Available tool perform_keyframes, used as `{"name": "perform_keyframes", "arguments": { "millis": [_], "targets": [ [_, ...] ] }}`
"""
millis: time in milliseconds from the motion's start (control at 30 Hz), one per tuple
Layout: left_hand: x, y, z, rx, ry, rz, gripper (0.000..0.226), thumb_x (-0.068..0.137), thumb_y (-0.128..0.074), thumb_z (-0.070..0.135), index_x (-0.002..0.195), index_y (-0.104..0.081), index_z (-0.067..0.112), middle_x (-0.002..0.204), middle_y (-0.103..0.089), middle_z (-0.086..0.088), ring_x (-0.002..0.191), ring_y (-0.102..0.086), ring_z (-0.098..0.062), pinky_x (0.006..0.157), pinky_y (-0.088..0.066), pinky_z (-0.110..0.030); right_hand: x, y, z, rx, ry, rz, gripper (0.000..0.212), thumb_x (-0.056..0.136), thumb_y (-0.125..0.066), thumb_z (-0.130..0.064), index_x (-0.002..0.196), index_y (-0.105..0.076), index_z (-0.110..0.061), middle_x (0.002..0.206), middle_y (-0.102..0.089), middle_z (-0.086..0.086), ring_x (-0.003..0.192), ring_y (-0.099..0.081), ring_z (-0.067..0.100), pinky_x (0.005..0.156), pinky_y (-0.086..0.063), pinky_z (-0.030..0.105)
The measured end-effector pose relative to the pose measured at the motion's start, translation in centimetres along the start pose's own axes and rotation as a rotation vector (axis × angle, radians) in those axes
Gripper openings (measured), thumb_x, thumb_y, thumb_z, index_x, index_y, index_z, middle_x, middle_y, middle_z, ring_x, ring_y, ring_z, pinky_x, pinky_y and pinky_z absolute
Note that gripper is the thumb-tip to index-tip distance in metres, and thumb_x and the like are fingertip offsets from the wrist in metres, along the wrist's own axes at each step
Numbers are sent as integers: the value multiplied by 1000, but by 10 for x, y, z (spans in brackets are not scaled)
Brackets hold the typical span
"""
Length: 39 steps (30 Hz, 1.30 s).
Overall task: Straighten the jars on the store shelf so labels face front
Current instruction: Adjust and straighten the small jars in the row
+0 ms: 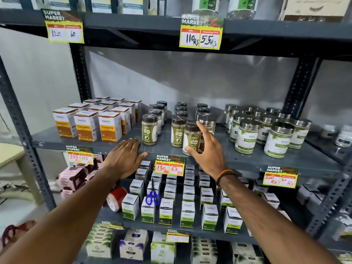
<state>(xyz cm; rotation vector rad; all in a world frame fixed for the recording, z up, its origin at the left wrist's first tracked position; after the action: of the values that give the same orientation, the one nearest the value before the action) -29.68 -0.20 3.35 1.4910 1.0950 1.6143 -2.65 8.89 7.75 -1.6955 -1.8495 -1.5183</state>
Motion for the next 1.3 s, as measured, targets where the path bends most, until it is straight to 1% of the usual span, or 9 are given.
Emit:
{"name": "perform_keyframes", "arguments": {
  "millis": [167,333,500,733,800,867,933,1000,1300],
  "targets": [
    [-1,-1,1,10,-7,13,78,101,-19,63,154,-34,9,160,-39,-14,146,-35,-28,122,-24,-43,-4,0,0,-23,-10,29,102,84,-83,-47,163,-20,-40,151,-51,3,120,-44,3,97,-38,21],
    [-1,0,1,18,-2,13,77,101,-21,63,154,-36,8,159,-40,-15,146,-37,-28,122,-25,-44,-10,6,0,-54,-5,52,105,82,-82,-54,164,-19,-36,154,-48,8,126,-50,14,91,-44,27],
    [-1,-2,-1,18,-6,21,77,101,-20,64,153,-37,9,157,-43,-15,144,-39,-29,121,-27,-44,3,55,19,-84,-3,180,78,92,-62,-63,156,-35,-27,141,-54,7,98,-66,15,72,-64,40],
    [0,-6,-4,18,6,34,83,99,-13,69,152,-38,10,156,-45,-14,143,-41,-30,119,-29,-45,37,43,55,9,-123,1,92,87,-82,-39,160,-27,-37,158,-43,7,142,-45,29,114,-39,56],
    [1,-8,-5,19,10,33,84,99,-12,70,153,-37,10,156,-44,-14,143,-40,-30,119,-28,-45,42,33,56,27,-112,-68,95,85,-85,-36,161,-27,-34,152,-51,7,133,-54,25,112,-43,49],
    [1,-8,-7,18,13,32,84,99,-12,70,153,-37,11,156,-45,-14,143,-40,-30,119,-28,-45,42,24,56,36,-95,-119,95,84,-86,-34,159,-28,-32,142,-59,3,102,-66,5,99,-54,44],
    [1,-9,-7,19,15,37,82,99,-13,69,152,-37,11,156,-45,-14,143,-41,-30,119,-28,-45,42,19,60,40,-91,-112,95,83,-86,-33,157,-27,-33,132,-64,-2,71,-61,-10,85,-59,40],
    [1,-9,-7,18,17,45,81,100,-14,68,152,-38,11,155,-46,-14,142,-41,-29,119,-29,-45,43,18,63,37,-98,-95,94,83,-85,-35,156,-26,-35,131,-66,0,65,-55,-10,82,-59,39],
    [-11,7,-3,-46,36,30,82,99,-15,67,153,-32,8,158,-40,-17,145,-36,-30,120,-26,-45,39,53,53,55,-98,-9,85,85,-84,-39,151,-30,-38,139,-63,0,112,-60,12,100,-49,33]
  ]
}}
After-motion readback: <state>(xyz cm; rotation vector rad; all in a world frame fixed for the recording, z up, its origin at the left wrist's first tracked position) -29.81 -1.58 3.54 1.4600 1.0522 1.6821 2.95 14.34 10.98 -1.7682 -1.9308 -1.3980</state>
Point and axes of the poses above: each hand's wrist, its own x-axis towards the middle knuckle, its own y-axis out of the back of the hand, z = x × y, the point moved 10 cm from there along x, towards the middle knuckle
